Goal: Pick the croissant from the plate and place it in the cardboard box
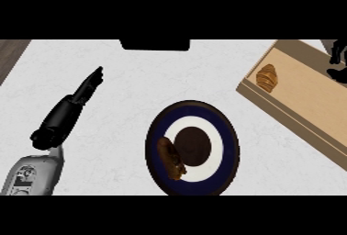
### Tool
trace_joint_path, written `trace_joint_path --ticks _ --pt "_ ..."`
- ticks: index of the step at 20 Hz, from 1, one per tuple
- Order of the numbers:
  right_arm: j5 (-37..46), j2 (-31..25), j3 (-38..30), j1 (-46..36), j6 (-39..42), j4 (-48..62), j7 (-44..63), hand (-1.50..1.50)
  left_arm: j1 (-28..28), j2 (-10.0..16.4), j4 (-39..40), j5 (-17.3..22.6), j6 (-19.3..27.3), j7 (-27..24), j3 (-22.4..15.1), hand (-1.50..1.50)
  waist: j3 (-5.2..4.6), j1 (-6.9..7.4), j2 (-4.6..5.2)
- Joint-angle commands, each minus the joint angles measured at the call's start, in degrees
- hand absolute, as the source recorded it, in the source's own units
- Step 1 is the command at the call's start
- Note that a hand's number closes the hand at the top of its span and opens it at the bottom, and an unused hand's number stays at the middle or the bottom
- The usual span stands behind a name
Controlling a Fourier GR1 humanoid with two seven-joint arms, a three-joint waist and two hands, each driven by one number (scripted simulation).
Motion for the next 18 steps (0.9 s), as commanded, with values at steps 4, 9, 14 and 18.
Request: trace_joint_path --ticks 4,9,14,18 --pt "-1.84 -4.29 0.85 -1.48 3.17 8.53 -15.53 -1.5 1.48 0.51 1.96 0.43 -0.74 -2.5 1.31 0.0 0.0 -0.39 -0.2" --pt "-14.79 -2.7 -12.94 -5.42 0.06 9.69 -19.1 -1.5 -1.75 0.86 2.2 0.56 -0.59 0.21 1.8 0.0 0.17 -0.86 -0.1" --pt "-29.55 -0.66 -29.96 -8.52 -0.19 16.2 -10.33 -1.5 0.05 0.49 -0.82 1.27 -1.09 0.49 1.27 0.0 0.19 -0.23 -0.38" --pt "-32.83 -5.71 -34.57 -7.86 -1.9 20.76 -6.86 -1.5 -0.14 0.42 -0.4 1.02 -1.16 -0.32 1.16 0.0 0.15 0.49 0.48"
